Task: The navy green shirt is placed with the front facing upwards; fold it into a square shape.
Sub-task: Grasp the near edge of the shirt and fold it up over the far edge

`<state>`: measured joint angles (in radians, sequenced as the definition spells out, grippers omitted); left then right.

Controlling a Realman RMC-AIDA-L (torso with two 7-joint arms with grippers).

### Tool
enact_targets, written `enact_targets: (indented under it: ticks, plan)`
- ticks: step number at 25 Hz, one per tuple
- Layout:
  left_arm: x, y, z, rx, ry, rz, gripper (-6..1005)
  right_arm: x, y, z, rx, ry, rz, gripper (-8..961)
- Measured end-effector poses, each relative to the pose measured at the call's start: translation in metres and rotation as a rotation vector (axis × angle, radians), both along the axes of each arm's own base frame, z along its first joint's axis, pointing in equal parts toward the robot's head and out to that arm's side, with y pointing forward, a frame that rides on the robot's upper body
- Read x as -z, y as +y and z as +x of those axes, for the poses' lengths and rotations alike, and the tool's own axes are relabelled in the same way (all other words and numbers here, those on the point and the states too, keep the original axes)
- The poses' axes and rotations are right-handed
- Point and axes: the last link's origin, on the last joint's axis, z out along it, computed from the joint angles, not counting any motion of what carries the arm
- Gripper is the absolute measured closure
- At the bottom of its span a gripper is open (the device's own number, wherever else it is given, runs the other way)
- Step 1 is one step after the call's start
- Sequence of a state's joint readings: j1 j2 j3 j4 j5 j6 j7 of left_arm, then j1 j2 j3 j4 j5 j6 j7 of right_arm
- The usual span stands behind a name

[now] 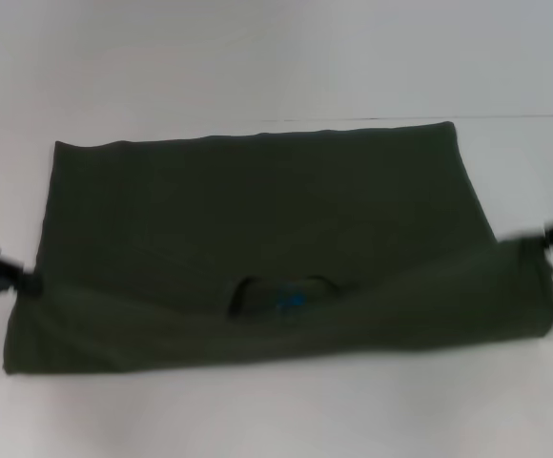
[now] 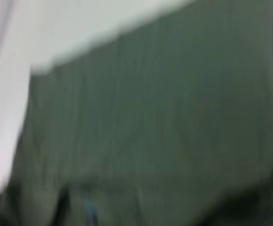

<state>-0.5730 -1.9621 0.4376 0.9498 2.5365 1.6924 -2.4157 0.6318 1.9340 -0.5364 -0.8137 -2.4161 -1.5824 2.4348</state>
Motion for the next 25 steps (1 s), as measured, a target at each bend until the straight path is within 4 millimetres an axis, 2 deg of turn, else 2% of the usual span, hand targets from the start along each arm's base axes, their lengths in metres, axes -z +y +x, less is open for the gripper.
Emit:
enact_targets:
  ticks: [5,11,17,25]
  plan:
    - [0.003,0.049,0.021,-0.002,0.056,0.106,962,0.005,0.045,-0.012,0.006,-0.007,0.235,851]
    - [0.011,0.096,0.044,0.018,0.162,0.207,962,0.022,0.081,-0.021,0.024,-0.081,0.399,843]
    - [0.021,0.120,0.048,0.016,0.219,0.325,963,0.031,0.106,-0.035,0.009,-0.169,0.540,834]
    - [0.028,0.131,0.046,0.014,0.262,0.394,963,0.049,0.126,-0.052,-0.030,-0.281,0.603,823]
